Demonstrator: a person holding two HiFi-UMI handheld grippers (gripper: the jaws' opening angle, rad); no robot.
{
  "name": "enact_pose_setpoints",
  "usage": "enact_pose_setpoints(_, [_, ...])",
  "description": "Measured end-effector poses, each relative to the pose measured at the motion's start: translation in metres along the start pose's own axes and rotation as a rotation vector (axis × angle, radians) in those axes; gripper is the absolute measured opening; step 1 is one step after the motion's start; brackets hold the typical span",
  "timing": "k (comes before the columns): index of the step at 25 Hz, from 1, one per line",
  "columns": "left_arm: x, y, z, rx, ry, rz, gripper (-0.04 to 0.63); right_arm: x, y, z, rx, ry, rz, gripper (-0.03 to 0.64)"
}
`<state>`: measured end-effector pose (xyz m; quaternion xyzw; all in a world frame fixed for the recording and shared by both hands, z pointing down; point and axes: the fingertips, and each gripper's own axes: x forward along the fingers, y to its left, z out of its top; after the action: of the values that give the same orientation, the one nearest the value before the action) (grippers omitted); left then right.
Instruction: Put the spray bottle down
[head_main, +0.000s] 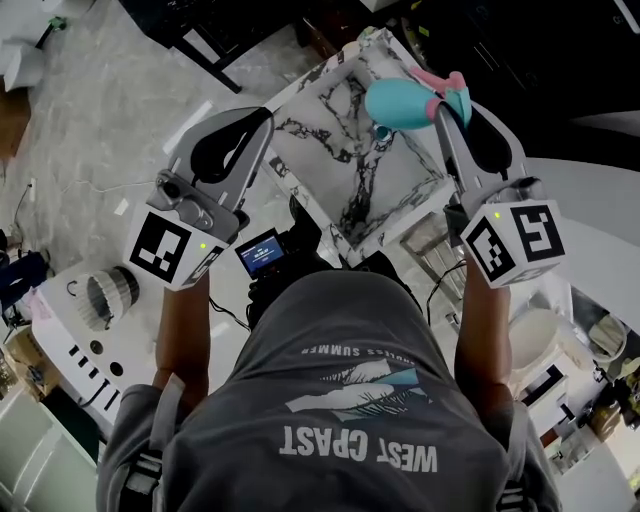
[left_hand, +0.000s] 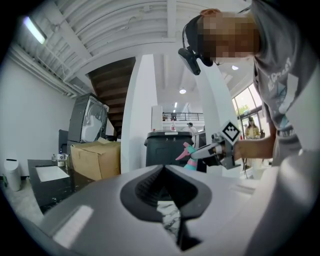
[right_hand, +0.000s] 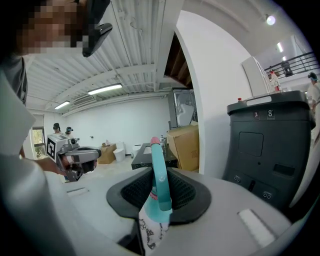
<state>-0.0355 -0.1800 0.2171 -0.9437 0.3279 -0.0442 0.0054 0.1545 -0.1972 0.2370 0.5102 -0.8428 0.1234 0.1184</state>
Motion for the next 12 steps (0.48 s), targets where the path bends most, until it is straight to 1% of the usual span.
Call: enact_pose_setpoints(12, [0.001,0.031,-0.021,-0.034,0.009,0.012,0.004,0.047,0.009,-0.003,-0.004,0.022,0.013,0.089])
